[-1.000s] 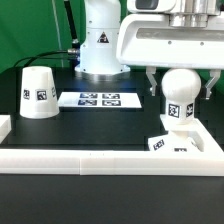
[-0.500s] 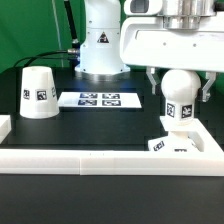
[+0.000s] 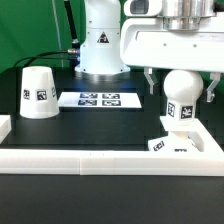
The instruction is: Assemble lamp
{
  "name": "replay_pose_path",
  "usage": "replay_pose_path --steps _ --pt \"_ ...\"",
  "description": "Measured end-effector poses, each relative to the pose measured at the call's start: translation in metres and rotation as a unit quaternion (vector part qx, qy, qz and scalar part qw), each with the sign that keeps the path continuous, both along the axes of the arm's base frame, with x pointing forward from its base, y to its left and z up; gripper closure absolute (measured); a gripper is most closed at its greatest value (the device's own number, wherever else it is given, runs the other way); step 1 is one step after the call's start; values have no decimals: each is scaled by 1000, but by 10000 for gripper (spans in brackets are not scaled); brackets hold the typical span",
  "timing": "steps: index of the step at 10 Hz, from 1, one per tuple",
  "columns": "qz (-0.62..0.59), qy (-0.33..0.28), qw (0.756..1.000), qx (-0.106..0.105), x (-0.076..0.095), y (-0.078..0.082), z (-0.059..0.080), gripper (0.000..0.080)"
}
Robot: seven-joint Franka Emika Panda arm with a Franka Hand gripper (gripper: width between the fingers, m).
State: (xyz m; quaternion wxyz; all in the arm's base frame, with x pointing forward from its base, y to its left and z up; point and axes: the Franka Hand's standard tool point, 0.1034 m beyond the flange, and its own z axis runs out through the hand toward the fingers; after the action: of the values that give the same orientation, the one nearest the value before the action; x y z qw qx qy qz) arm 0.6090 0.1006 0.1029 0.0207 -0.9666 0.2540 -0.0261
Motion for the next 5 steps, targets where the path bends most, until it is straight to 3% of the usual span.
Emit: replay_pose_path --steps 5 --pt "242 -8 970 -14 1 2 1 101"
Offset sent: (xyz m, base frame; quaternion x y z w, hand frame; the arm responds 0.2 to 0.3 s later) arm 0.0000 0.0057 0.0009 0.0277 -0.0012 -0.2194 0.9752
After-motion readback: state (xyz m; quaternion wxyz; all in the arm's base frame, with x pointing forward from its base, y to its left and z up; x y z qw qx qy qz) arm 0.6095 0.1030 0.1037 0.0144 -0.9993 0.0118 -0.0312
